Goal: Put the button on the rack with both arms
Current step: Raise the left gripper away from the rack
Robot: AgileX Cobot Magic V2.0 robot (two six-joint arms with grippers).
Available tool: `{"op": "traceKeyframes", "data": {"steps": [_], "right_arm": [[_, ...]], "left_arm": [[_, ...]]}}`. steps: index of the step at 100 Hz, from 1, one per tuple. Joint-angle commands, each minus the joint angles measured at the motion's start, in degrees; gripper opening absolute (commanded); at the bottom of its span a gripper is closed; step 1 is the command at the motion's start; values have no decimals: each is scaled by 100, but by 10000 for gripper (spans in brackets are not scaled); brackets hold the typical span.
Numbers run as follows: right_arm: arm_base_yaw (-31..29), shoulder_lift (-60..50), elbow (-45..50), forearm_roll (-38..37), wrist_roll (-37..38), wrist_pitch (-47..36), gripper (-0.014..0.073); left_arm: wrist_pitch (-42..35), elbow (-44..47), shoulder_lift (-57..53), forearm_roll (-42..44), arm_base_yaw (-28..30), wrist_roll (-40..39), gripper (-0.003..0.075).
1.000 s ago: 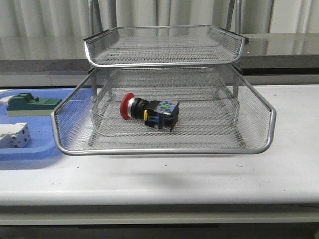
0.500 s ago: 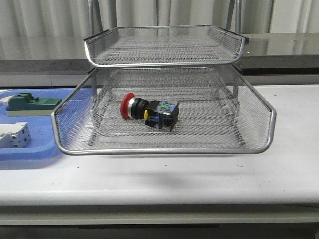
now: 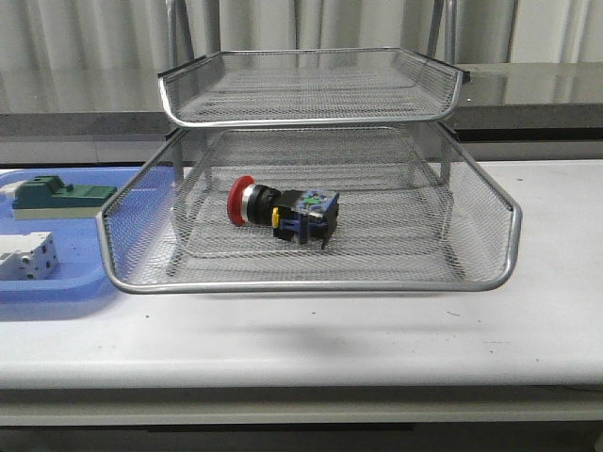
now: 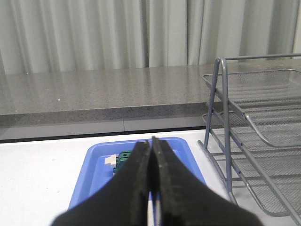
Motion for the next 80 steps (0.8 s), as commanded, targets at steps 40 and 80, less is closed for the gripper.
{"op": "traceKeyframes", "data": {"steps": [40,80], "right_arm": [[-3,48,-194,30,-68,-820,-109],[-3,1002,-194,1995,-68,-899,-109]], "left_arm": [[-391,-164,43,-68,16,-57,-20],[-391,-164,43,-68,16,-57,-20]]}}
